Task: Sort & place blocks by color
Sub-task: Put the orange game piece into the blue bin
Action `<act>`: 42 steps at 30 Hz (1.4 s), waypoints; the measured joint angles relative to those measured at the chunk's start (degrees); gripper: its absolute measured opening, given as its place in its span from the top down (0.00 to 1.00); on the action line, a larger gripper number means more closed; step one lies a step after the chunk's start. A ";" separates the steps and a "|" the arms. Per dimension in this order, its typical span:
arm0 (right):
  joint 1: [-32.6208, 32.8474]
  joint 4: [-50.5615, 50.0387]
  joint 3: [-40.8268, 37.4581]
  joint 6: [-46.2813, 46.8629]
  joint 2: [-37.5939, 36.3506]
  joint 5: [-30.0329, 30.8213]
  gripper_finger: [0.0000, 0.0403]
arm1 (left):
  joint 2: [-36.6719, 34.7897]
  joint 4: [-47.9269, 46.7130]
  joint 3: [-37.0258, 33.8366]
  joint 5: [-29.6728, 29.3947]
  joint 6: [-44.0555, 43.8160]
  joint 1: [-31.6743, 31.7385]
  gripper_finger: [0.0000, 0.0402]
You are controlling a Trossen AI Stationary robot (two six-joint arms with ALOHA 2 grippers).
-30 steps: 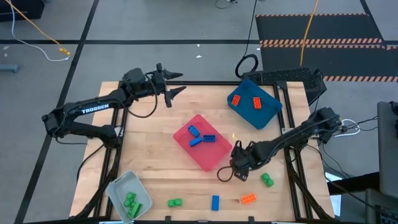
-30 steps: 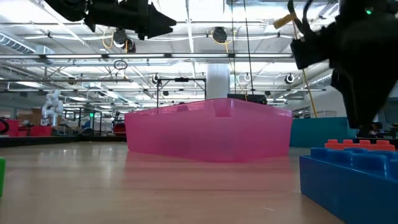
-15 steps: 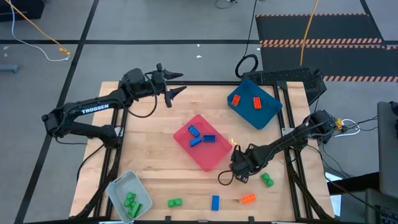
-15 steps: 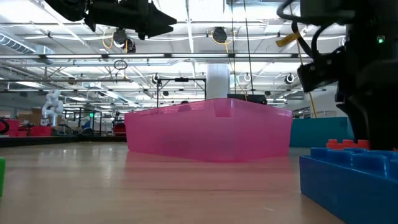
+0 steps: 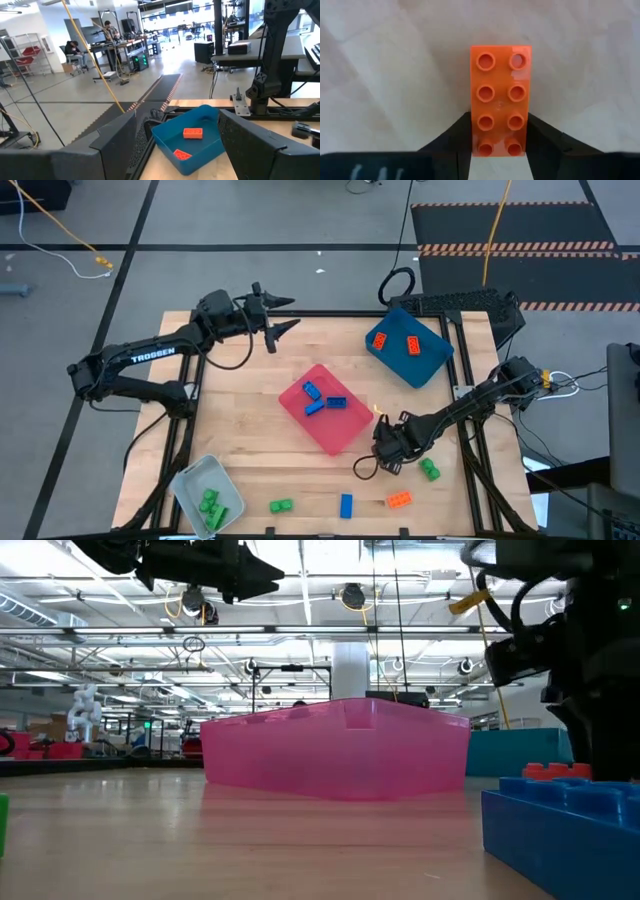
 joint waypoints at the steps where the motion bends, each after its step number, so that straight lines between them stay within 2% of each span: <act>1: 0.15 -1.90 -0.09 0.20 -0.42 0.35 0.68 | 0.00 0.18 0.00 0.00 -0.01 0.00 0.31; 7: 0.26 -16.64 -0.20 4.02 -6.96 1.14 0.68 | 0.00 0.90 0.02 0.00 -0.04 -0.02 0.31; 12: -1.50 -24.67 -0.16 5.98 -15.87 8.95 0.68 | 0.00 1.43 0.04 0.00 0.12 -0.01 0.31; 18: -10.57 -29.85 -0.15 4.09 -24.27 19.18 0.68 | 0.00 1.72 0.04 0.00 -0.45 -0.02 0.31; 25: -21.90 -33.05 -0.15 -1.77 -24.99 28.39 0.68 | 0.00 1.58 0.04 0.00 -1.29 -0.11 0.31; 32: -32.97 -30.59 -0.88 -11.17 -23.66 29.19 0.68 | 0.00 1.25 0.07 0.00 -1.14 -0.11 0.31; 39: -39.95 -23.75 -5.95 -16.39 -23.58 25.98 0.67 | 0.00 1.20 0.07 0.00 -1.17 -0.11 0.31; 40: -40.28 -23.80 -6.45 -16.41 -23.58 25.94 0.65 | 0.00 1.18 0.07 0.00 -1.25 -0.11 0.31; 42: -40.69 -23.98 -7.02 -16.54 -23.62 25.93 0.52 | 0.00 1.17 0.07 0.00 -1.38 -0.11 0.31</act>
